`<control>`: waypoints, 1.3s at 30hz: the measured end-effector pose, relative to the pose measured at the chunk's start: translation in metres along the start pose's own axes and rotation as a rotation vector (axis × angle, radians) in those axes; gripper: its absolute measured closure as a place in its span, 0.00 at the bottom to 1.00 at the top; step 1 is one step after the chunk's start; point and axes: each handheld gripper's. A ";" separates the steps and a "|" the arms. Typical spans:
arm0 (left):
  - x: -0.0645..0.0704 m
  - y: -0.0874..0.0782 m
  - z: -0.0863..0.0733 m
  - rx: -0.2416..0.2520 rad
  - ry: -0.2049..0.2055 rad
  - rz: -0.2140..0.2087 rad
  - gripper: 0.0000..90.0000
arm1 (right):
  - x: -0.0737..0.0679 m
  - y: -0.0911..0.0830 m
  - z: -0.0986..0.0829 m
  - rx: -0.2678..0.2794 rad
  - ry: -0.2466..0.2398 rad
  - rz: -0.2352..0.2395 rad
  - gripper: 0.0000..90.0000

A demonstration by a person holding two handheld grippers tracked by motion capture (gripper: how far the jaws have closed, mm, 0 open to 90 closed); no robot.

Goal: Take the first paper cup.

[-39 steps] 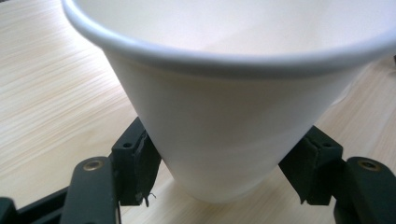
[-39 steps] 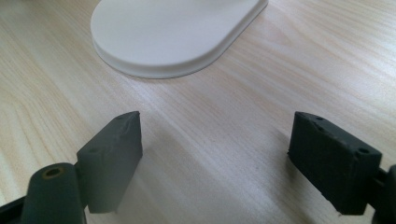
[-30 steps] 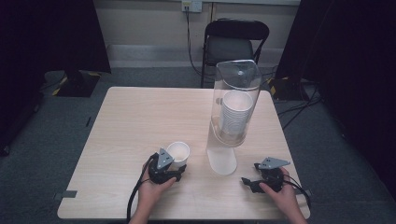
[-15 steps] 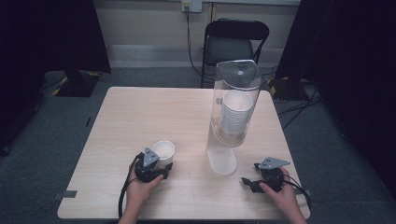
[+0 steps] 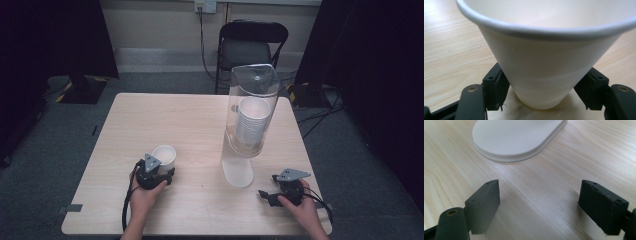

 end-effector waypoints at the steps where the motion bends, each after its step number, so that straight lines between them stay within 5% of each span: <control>1: -0.001 0.001 0.000 0.001 -0.008 0.006 0.36 | 0.000 0.000 0.000 0.000 0.000 0.000 0.19; 16: -0.013 0.009 0.002 -0.037 -0.038 0.057 0.35 | 0.000 0.000 0.000 0.000 0.000 0.000 0.19; 27: -0.011 0.002 -0.004 -0.116 -0.019 0.037 0.24 | 0.000 0.000 0.000 -0.001 -0.001 -0.002 0.19; 35: -0.004 -0.021 -0.021 -0.107 0.004 -0.064 0.18 | 0.000 0.000 0.000 -0.001 -0.002 -0.002 0.19; 39: 0.000 -0.034 -0.028 -0.101 0.080 -0.138 0.17 | 0.000 0.000 0.000 -0.002 -0.002 0.000 0.19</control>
Point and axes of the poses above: each handheld gripper's, and its own axes: y roughly forward along the jaws, z roughly out of its top, x roughly to its right, and after that the axes turned 14 degrees about y, right-handed
